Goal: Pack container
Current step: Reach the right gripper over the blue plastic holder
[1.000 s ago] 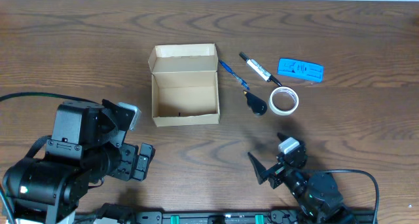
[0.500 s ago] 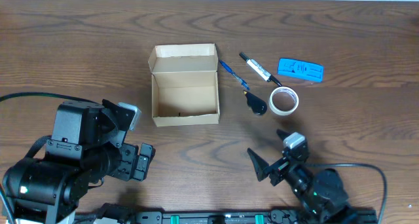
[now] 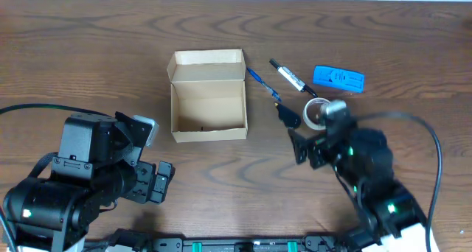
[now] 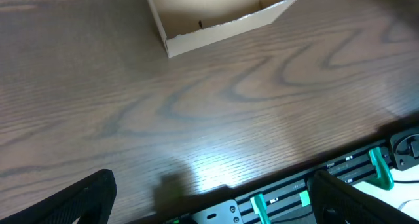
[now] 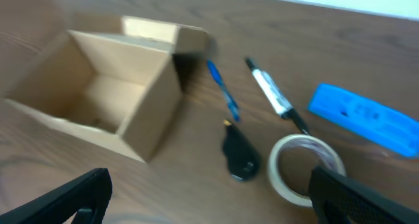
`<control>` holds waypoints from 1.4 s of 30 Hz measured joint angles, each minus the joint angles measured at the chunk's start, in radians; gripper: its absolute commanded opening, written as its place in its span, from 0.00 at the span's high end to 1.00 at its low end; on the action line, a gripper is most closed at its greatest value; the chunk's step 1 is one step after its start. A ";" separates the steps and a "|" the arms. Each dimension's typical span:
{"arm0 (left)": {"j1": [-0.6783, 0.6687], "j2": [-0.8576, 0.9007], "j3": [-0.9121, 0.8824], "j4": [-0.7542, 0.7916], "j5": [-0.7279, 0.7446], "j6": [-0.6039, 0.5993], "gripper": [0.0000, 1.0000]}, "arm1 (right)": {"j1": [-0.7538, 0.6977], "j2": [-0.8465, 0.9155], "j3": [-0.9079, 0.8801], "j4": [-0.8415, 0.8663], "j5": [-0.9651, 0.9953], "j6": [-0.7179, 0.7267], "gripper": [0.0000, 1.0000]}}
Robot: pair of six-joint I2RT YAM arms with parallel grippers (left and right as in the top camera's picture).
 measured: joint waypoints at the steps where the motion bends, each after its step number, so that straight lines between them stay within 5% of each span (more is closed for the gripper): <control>1: 0.000 0.000 0.000 0.001 0.000 0.000 0.05 | -0.016 0.046 0.033 -0.018 0.002 -0.016 0.01; 10: 0.000 0.000 0.000 0.001 0.000 0.000 0.05 | -0.126 0.372 0.322 -0.195 0.002 -0.112 0.01; 27: 0.000 0.000 0.000 0.001 0.000 0.000 0.05 | -0.146 0.444 0.358 -0.205 0.053 -0.244 0.01; 42: 0.000 0.000 0.000 0.001 0.000 0.000 0.05 | -0.322 0.780 0.602 -0.225 0.079 -0.435 0.01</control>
